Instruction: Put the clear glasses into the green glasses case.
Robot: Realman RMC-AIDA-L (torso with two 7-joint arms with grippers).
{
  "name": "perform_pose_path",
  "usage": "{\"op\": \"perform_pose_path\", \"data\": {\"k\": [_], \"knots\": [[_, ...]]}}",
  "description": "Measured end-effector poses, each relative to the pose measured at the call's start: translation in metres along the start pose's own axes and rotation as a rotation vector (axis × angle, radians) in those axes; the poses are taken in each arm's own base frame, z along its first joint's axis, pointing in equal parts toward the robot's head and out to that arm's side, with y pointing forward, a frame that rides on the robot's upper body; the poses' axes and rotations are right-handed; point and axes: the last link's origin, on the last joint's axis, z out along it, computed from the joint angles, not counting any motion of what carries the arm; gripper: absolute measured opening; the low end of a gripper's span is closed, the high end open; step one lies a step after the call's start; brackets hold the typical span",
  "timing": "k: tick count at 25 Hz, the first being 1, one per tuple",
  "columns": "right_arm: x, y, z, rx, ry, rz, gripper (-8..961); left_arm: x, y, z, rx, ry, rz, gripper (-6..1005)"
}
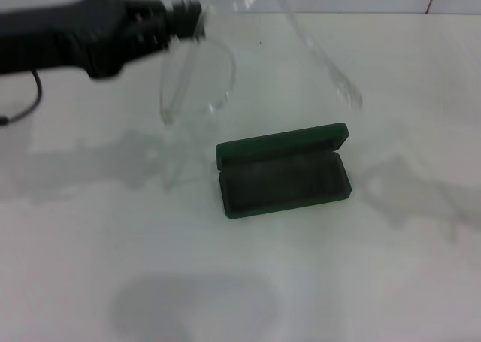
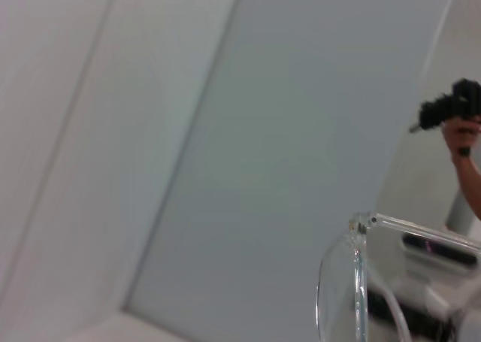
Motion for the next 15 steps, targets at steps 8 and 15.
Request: {"op": "perform_pose_path", "data": {"k": [8,15], "knots": [[-0.02,-0.017,0.04,-0.16,-0.061,-0.035,-1,-0.034,-0.003,0.013,-0.025,-0.122,-0.066,69],[-0.008,-0.022,0.084,-0.269,-0.007,0.001,0,-0.048,-0.009,0.033,-0.041,-0.171,-0.095,70]]}}
